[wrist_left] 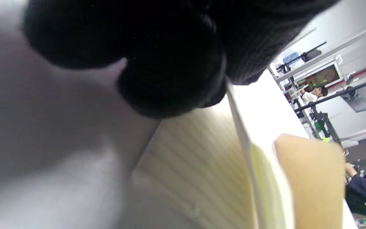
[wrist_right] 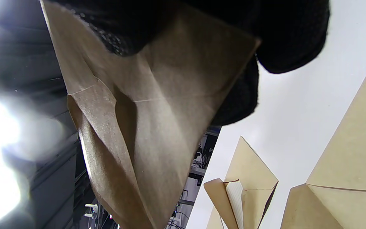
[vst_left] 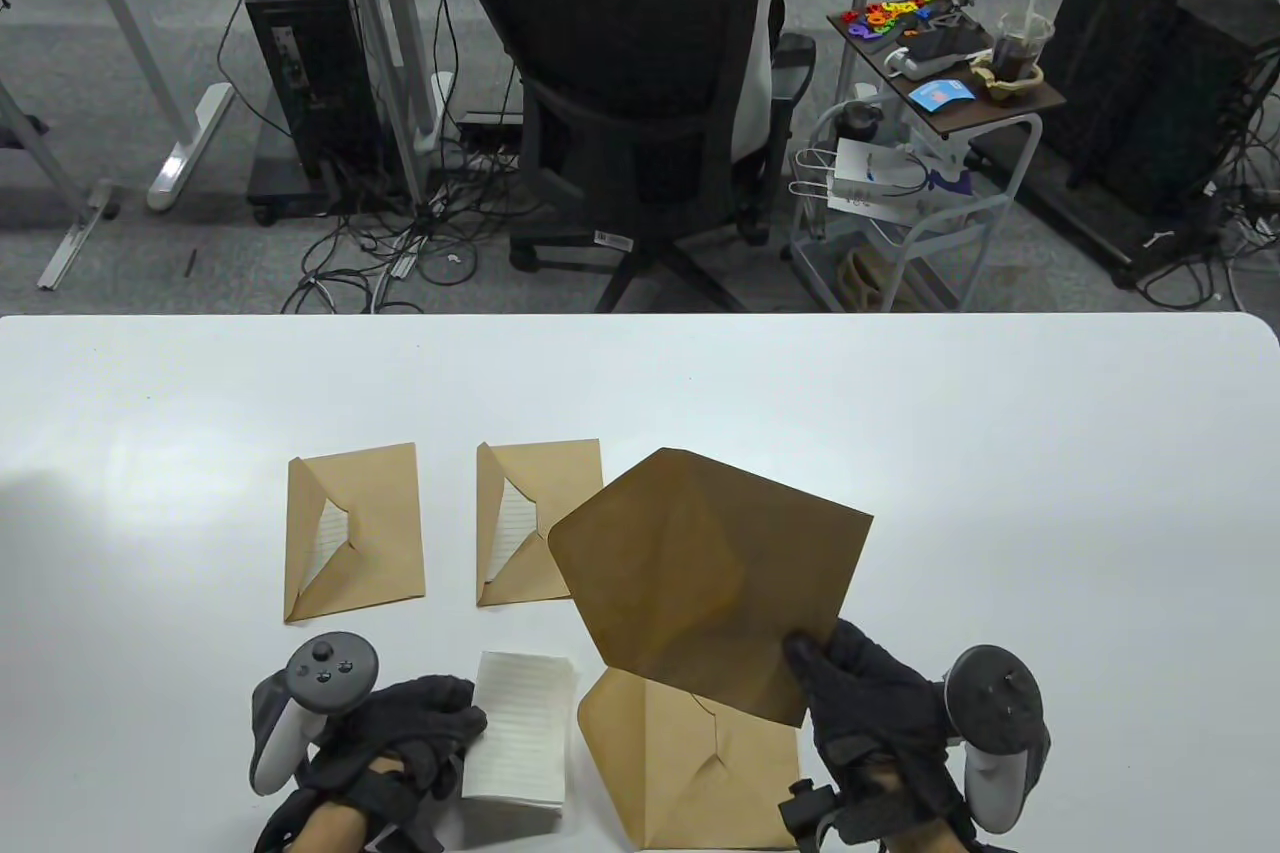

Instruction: Pull paper from envelopes and stack

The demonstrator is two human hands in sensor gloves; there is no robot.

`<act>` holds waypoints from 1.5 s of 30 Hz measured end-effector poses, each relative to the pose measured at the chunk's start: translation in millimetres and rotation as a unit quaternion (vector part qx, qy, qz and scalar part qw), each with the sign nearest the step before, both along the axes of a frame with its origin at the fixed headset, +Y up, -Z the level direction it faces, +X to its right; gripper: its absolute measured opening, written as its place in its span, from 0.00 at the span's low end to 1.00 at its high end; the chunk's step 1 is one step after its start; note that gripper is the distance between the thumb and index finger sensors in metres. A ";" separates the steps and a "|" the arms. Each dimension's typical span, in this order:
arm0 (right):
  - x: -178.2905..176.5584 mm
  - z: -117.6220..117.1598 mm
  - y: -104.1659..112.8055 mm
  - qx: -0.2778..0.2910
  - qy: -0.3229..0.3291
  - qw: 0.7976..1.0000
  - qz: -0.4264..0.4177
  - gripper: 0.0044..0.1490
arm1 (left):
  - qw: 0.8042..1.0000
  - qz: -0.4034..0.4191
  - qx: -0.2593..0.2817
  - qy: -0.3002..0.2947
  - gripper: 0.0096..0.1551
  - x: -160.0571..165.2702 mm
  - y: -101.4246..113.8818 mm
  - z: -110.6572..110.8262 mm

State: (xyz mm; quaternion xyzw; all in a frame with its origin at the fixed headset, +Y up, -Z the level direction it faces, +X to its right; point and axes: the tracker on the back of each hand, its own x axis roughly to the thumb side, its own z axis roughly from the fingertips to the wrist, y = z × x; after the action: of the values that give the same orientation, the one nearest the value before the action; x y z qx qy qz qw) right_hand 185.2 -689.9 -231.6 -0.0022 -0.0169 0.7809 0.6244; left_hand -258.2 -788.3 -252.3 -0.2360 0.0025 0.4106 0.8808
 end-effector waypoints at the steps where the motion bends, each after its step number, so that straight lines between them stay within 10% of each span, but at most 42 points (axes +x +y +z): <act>1: -0.4 -0.1 -0.3 -0.002 0.001 1.000 0.004 0.26 | 1.000 -0.005 0.000 -0.001 0.29 0.8 -0.3 0.1; 13: -2.6 -1.7 -3.5 -0.018 -0.006 0.999 0.026 0.26 | 0.985 -0.139 0.090 0.038 0.38 -8.8 27.8 14.6; 23: -5.5 -5.4 -11.9 -0.042 -0.005 0.998 0.044 0.26 | 0.911 -0.238 0.327 0.072 0.61 -18.5 65.7 37.0; 45: 8.4 -8.4 -40.6 -0.170 0.017 0.983 0.063 0.27 | 0.915 -0.326 0.236 0.042 0.67 -21.4 52.6 27.1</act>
State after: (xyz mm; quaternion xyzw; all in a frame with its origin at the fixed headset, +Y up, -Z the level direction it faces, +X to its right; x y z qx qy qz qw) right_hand 193.6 -730.5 -240.0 -0.0946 0.1267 0.8098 0.5650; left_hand -279.5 -735.7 -225.2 0.0099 0.0198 0.0990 0.9948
